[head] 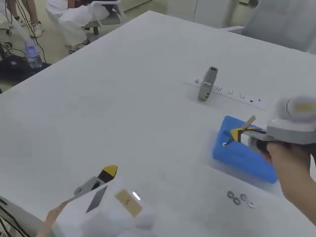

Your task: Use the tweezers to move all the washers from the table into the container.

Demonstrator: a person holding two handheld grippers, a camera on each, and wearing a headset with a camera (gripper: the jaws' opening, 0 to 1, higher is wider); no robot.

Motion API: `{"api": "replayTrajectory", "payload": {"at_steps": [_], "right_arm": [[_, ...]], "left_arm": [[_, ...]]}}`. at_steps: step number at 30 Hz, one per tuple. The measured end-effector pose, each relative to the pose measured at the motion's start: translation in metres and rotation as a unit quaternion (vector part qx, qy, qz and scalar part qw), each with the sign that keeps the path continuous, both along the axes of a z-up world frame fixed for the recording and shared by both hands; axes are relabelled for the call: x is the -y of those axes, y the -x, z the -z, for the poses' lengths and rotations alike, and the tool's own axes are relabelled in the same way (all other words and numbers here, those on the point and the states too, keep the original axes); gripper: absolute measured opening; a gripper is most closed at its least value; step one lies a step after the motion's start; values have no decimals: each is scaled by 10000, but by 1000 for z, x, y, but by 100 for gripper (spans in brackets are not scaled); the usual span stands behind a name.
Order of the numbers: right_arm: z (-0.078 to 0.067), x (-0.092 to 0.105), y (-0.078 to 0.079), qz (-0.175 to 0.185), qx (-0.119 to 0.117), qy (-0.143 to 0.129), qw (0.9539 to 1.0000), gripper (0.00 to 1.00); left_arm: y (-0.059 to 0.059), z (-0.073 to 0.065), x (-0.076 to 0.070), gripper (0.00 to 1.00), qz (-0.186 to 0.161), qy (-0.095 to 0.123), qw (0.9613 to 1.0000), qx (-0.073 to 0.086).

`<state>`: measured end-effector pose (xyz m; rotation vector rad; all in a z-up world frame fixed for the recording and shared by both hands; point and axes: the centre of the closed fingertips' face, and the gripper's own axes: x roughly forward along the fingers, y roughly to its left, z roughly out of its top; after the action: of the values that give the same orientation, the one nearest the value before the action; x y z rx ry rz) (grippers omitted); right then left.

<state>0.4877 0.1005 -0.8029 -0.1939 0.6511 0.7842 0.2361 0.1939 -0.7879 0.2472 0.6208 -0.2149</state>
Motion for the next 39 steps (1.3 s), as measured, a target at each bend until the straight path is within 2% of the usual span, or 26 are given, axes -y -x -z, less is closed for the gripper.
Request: {"api": "replayTrajectory", "payload": {"at_steps": [4, 6, 9, 11, 18, 24, 26, 27, 34, 37, 39], "right_arm": [[7, -1, -1, -10, 33, 122, 9999, 3], [7, -3, 3, -48, 114, 145, 9998, 3], [12, -2, 4, -224, 328, 415, 9983, 3], [12, -3, 1, -227, 370, 358, 9984, 3], [10, -2, 1, -181, 263, 302, 9990, 4], [-6, 3, 5, -163, 315, 178, 9992, 3], [-12, 6, 8, -213, 400, 167, 9988, 3], [-19, 5, 13, -269, 447, 161, 9985, 3], [-45, 16, 38, -506, 643, 54, 9966, 3], [-56, 17, 49, -547, 632, -42, 9965, 3], [-56, 17, 55, -617, 629, -78, 9961, 3]], "left_arm": [[0, 1, -1, 98, -21, -16, 10000, -25], [0, -1, -3, 97, -55, -36, 10000, 13], [0, 0, -3, 97, -69, -19, 10000, -16], [0, 2, -4, 97, -59, -83, 9999, -42], [0, 2, -4, 97, -74, -105, 9999, -55], [1, 3, -4, 97, -77, -119, 9999, -84], [1, 3, -4, 97, -60, -120, 9999, -74], [1, 3, -3, 97, -44, -114, 9999, -70], [2, 3, -3, 96, -40, -123, 9999, -79], [2, 3, -4, 96, -55, -134, 9999, -86], [2, 3, -4, 96, -66, -146, 9998, -81]]}}
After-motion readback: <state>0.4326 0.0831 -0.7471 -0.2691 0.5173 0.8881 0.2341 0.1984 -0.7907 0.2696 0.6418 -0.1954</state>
